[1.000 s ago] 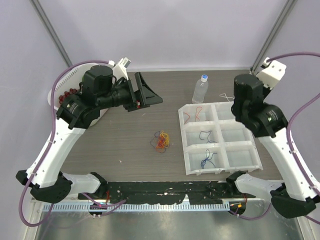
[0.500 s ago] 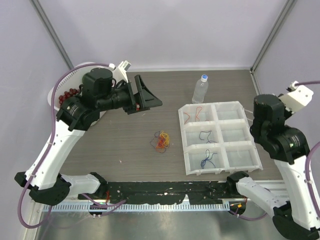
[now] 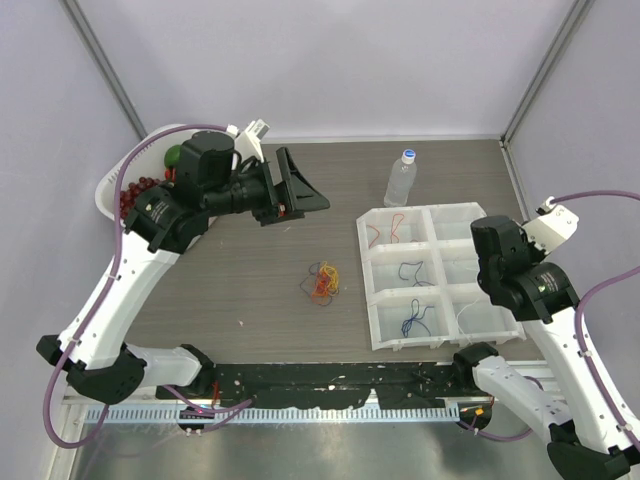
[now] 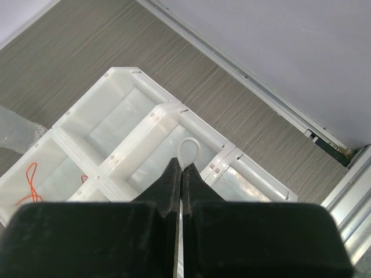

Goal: Untangle the cables

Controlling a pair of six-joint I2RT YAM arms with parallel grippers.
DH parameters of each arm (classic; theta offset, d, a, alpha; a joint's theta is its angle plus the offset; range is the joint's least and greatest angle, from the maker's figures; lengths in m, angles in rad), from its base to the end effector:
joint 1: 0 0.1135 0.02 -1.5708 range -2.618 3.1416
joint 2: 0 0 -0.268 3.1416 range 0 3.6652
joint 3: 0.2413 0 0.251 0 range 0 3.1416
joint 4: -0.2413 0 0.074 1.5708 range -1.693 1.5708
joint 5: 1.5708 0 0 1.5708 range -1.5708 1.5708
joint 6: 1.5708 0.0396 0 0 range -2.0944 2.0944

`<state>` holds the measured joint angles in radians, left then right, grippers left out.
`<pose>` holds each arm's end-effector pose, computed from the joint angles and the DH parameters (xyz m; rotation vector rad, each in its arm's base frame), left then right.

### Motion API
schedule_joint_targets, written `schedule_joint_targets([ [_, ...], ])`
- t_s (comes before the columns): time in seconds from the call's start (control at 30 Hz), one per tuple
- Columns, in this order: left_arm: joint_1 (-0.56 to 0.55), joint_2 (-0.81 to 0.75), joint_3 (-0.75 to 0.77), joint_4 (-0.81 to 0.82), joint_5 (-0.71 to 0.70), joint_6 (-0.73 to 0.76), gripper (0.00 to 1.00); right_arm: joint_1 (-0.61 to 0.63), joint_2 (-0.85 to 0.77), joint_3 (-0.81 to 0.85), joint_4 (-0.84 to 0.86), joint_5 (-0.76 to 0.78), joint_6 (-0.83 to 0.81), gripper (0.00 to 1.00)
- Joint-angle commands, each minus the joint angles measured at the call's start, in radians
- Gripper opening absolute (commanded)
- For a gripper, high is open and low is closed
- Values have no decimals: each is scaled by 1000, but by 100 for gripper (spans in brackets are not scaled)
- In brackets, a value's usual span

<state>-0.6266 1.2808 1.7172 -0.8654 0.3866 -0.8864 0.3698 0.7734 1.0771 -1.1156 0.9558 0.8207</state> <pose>0.1853 -0.1526 0.4816 -0.0108 2.2374 -1.2946 0.1138 0.0094 0.3606 0.8431 1.8426 -0.4073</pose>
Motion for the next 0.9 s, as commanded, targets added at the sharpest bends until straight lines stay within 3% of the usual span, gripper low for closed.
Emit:
schedule_joint_targets([
  [0.0, 10, -34, 4, 29, 24, 7, 81, -3, 55, 113, 101, 58, -50, 1],
  [0.27, 15, -15, 41, 28, 31, 10, 81, -12, 175, 227, 279, 130, -227, 1],
  [0.7, 53, -20, 12, 23, 67, 21, 81, -32, 14, 26, 148, 93, -106, 1],
  [0.87, 57, 15, 45, 26, 92, 23, 81, -32, 65, 148, 217, 95, -175, 1],
])
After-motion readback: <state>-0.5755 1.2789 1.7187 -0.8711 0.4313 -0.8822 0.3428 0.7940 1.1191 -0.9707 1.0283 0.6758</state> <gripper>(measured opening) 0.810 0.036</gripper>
